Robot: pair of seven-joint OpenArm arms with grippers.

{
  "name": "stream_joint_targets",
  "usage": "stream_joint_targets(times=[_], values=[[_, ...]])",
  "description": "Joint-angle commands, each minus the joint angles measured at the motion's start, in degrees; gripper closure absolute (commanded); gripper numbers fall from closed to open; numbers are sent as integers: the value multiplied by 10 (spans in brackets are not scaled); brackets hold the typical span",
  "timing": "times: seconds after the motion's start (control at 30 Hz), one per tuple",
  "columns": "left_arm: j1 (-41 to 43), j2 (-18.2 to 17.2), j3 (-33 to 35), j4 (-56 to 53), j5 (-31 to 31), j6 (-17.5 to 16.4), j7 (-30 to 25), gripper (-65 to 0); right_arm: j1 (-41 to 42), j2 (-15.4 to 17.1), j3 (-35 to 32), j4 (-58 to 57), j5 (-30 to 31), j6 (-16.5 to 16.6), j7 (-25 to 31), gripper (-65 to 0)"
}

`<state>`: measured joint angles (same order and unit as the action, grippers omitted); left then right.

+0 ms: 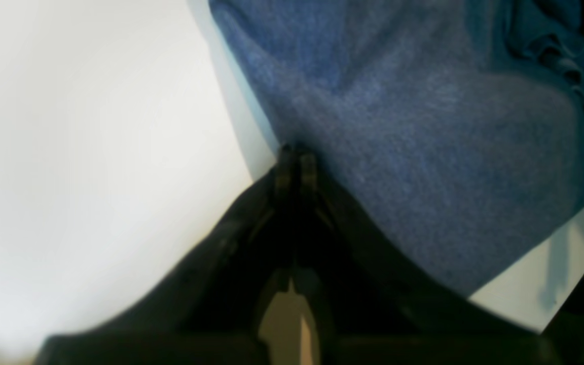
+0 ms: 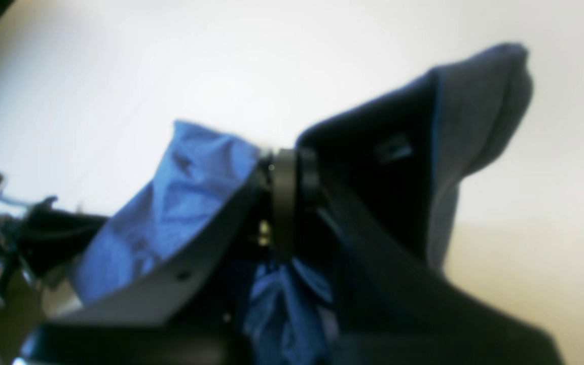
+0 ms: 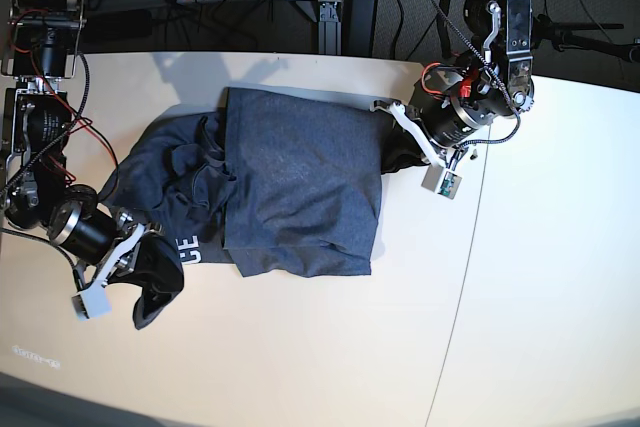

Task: Fold the T-shirt properly
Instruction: 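Grasp the printed shirt end with the right gripper and lift it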

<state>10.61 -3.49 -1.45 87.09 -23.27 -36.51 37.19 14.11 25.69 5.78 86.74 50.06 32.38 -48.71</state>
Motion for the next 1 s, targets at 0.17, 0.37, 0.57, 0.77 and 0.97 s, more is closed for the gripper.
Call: stream_joint_targets(times=[0.17,0.37,0.57,0.77,0.97], values=[[-2,0,0,2,14,-14,14,0,13,8,-95,60,-36,-2,21,0],[-2,0,0,2,13,-14,14,0,16,7,-188,85,-95,-2,40,0],[-2,0,0,2,13,-14,13,0,16,-20,-266,108,-206,-2,41,0],[-1,0,0,2,13,-14,14,0,16,-76,-300,108,-274,-7,43,0],[-1,0,0,2,13,-14,16,0,16,-116,-313,108,-300,-9,45,0]])
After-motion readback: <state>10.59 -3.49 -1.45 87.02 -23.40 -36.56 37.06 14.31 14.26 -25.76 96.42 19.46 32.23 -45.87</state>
